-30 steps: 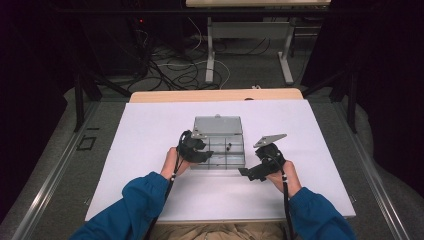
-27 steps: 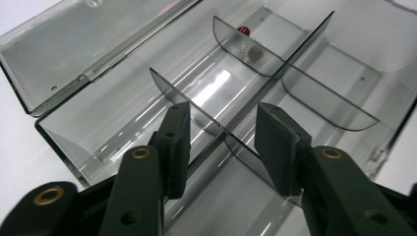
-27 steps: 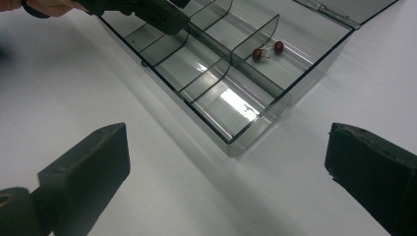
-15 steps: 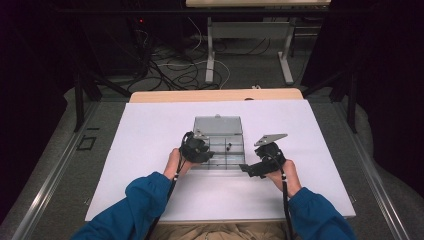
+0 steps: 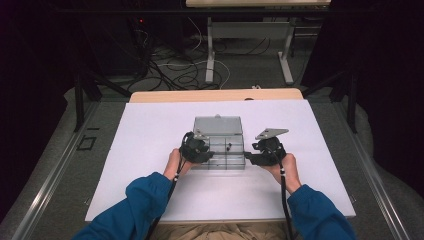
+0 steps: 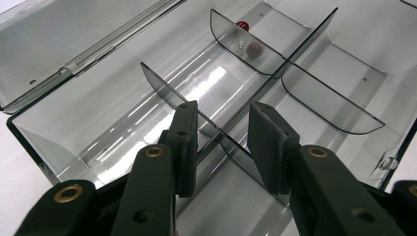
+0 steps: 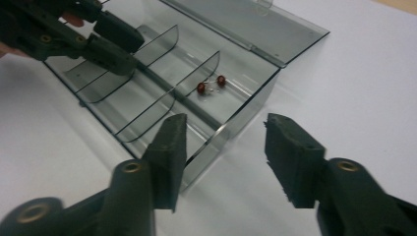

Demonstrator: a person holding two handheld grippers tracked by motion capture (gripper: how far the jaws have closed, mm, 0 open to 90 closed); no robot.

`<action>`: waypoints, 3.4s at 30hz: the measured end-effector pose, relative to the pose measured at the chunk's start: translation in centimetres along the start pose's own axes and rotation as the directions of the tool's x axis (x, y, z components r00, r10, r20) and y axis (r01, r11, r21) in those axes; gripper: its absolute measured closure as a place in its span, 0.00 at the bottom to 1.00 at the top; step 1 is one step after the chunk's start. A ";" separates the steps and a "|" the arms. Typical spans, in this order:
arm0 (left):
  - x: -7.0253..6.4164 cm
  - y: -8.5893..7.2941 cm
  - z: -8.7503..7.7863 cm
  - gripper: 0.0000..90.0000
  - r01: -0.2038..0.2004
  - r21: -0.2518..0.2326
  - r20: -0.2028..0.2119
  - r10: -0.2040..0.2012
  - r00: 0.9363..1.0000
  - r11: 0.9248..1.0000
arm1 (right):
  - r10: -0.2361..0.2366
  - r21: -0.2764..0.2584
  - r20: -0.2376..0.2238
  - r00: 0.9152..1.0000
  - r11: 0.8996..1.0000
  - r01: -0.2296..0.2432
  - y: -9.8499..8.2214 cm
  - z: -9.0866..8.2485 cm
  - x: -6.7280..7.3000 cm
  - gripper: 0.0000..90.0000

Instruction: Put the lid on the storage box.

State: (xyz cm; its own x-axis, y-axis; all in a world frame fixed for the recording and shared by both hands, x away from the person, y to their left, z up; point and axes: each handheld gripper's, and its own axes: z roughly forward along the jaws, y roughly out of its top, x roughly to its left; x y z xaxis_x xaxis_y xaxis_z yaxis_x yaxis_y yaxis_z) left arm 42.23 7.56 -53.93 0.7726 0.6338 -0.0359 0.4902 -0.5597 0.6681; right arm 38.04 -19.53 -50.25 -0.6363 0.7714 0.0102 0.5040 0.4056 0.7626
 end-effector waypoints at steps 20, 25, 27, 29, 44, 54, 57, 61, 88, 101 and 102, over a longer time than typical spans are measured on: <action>0.0 0.0 0.0 0.73 -0.003 0.001 0.002 0.003 1.000 1.000 | 0.147 0.022 0.093 0.985 0.989 -0.149 2.0 3.2 -2.9 1.00; 0.0 0.0 0.0 0.73 -0.004 0.005 0.002 0.004 1.000 1.000 | 0.188 0.049 0.132 0.973 0.979 -0.196 2.5 4.8 -3.3 1.00; 0.0 0.0 0.0 0.73 -0.004 0.006 0.003 0.004 1.000 1.000 | 0.218 0.063 0.136 0.966 0.972 -0.228 2.7 5.4 -3.5 1.00; 0.0 0.0 0.0 0.73 -0.004 0.005 0.003 0.004 1.000 1.000 | 0.223 0.063 0.149 0.963 0.970 -0.234 2.8 6.0 -3.8 1.00; 0.0 0.0 0.0 0.73 -0.004 0.003 0.001 0.004 1.000 1.000 | 0.300 0.102 0.127 0.945 0.944 -0.314 2.9 10.3 -5.3 1.00; -0.1 0.1 0.0 0.73 -0.019 0.007 0.000 0.019 1.000 1.000 | 0.324 0.102 0.101 0.941 0.937 -0.334 3.1 11.6 -6.2 1.00; -0.1 0.1 0.1 0.73 -0.021 0.008 0.001 0.021 1.000 1.000 | 0.334 0.110 0.102 0.937 0.932 -0.344 3.2 11.6 -6.2 1.00; -0.1 0.1 0.1 0.73 -0.022 0.004 -0.002 0.022 1.000 1.000 | 0.330 0.106 0.099 0.939 0.934 -0.340 3.4 11.8 -6.5 1.00; -0.1 0.1 0.1 0.73 -0.025 0.008 0.002 0.025 1.000 1.000 | 0.296 -0.020 0.104 0.950 0.955 -0.296 5.0 10.2 -6.7 1.00; -0.1 0.1 0.1 0.72 -0.025 0.005 0.005 0.025 1.000 1.000 | 0.261 -0.093 0.097 0.960 0.963 -0.253 5.7 9.1 -6.8 1.00; -0.1 0.1 0.1 0.72 -0.025 0.006 0.005 0.025 1.000 1.000 | 0.259 -0.098 0.095 0.961 0.963 -0.250 5.7 9.0 -6.8 1.00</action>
State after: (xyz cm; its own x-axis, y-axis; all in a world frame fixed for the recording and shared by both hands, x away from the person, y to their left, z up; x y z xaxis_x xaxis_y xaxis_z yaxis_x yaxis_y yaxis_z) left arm 42.26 7.43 -53.92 0.7866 0.6171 -0.0227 0.4731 -0.5785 0.6645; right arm 50.46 -18.03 -51.77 -0.4251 0.8933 0.1460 0.5876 0.1497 0.7952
